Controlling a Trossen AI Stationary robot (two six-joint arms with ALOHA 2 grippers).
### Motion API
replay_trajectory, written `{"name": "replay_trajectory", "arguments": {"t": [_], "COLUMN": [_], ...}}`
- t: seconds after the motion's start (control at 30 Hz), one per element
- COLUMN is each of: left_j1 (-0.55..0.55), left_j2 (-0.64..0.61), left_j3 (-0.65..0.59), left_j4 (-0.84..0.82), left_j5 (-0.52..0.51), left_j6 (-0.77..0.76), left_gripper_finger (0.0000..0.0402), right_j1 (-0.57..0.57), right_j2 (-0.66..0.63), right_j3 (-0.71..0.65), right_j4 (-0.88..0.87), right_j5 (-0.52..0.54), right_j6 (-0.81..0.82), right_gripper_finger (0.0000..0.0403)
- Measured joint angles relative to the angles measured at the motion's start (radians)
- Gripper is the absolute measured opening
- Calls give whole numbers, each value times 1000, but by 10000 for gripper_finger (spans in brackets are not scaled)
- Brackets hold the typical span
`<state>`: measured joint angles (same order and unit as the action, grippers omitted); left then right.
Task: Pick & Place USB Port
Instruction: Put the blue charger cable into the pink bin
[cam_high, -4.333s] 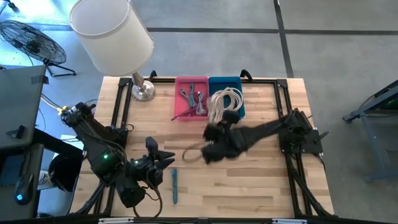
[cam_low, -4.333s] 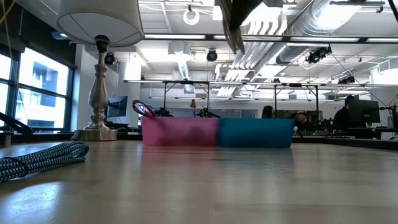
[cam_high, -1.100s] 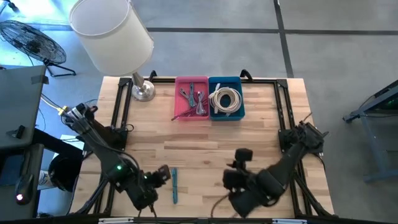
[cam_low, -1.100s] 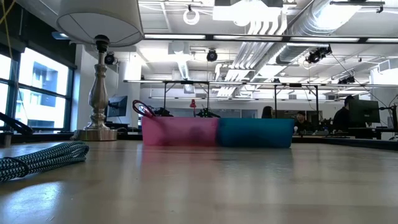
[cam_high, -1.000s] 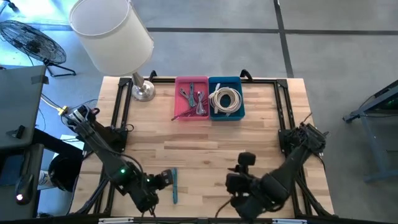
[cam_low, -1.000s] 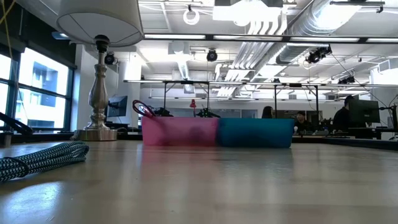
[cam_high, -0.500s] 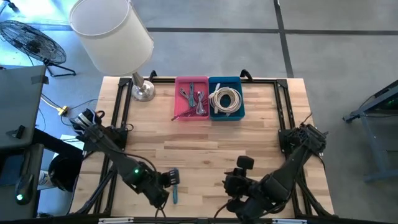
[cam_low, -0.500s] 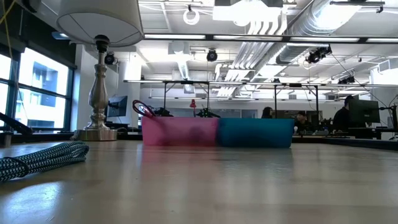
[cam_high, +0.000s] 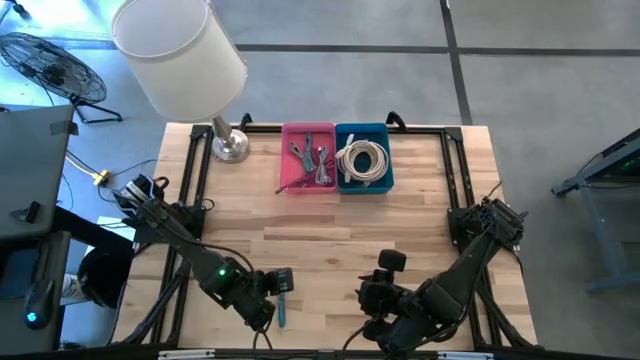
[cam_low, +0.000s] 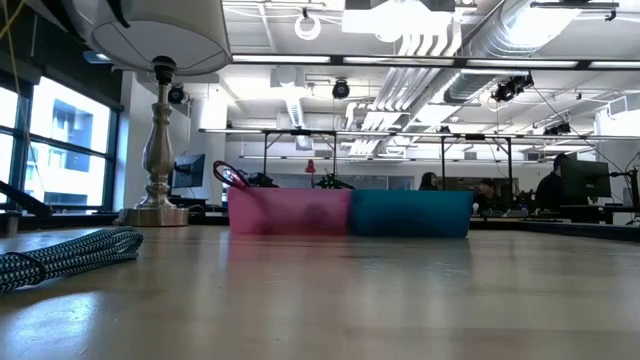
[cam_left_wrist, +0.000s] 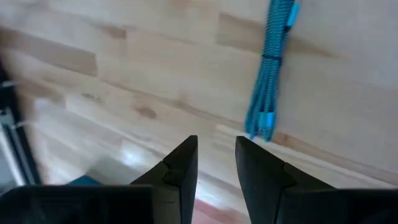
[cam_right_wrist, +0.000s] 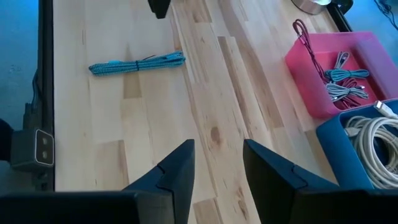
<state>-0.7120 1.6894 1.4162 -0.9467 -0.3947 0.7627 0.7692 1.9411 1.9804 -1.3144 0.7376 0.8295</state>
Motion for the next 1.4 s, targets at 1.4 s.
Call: {"name": "replay_trajectory", "arguments": {"t": [1.4], "left_j1": [51], "left_j2": [0], "left_j3": [0], "left_j4": [37], "left_j5": [78], "left_j6": [-238], "left_gripper_finger": [226], "right_j1": [-7], "right_j2": [0], "right_j3": [-191], "right_j4": [177], "right_j5": [-16], "right_j6": [-69], "right_gripper_finger": [129]}}
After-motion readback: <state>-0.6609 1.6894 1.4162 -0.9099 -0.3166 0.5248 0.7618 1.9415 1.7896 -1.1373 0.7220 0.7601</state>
